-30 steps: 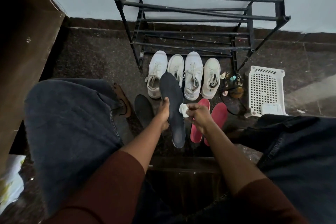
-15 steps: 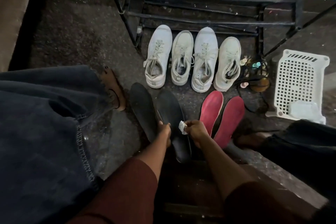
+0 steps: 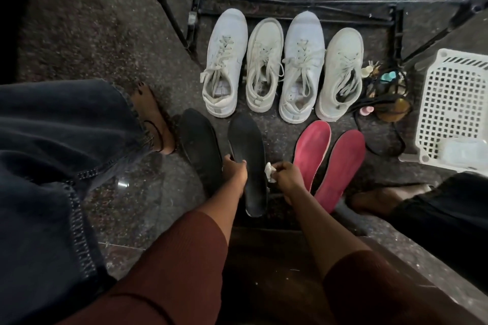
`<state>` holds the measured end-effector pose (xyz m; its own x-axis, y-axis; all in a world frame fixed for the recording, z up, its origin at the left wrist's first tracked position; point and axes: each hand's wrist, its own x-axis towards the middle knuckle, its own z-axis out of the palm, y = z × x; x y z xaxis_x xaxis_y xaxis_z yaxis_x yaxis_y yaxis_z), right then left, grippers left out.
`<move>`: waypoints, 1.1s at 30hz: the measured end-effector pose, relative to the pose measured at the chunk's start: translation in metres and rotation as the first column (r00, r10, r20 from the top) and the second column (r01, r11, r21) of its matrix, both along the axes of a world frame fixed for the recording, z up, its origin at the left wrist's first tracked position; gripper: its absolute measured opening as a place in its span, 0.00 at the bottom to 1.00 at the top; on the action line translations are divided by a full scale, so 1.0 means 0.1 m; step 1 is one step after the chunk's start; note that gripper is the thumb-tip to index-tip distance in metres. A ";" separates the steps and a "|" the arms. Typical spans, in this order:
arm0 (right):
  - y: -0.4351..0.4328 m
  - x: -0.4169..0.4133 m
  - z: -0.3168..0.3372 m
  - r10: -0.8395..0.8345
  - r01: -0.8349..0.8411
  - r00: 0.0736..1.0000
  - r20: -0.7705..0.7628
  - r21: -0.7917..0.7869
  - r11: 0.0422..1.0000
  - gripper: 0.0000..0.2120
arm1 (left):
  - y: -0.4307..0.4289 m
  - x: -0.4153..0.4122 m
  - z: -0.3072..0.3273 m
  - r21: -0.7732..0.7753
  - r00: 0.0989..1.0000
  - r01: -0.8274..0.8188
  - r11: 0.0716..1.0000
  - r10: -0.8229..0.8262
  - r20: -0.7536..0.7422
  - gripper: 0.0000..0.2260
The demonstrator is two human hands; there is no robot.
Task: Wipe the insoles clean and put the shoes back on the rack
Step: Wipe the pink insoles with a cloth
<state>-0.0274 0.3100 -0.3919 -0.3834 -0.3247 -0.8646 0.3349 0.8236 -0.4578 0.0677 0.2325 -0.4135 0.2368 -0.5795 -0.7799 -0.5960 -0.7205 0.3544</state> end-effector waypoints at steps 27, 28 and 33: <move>0.70 -0.50 0.10 -0.285 0.276 0.957 0.062 0.126 0.953 0.15 | 0.60 -0.74 0.36 0.061 0.810 0.368 0.928 -0.287 -0.512 0.21; 0.66 -0.50 0.20 -0.269 0.261 0.958 0.097 0.091 0.961 0.17 | 0.58 -0.74 0.45 0.089 0.800 0.303 0.949 -0.202 -0.565 0.20; 0.46 -0.58 0.88 -0.145 0.162 0.971 0.190 -0.074 0.984 0.21 | 0.36 -0.62 0.95 0.530 0.628 0.053 0.847 0.384 -0.677 0.17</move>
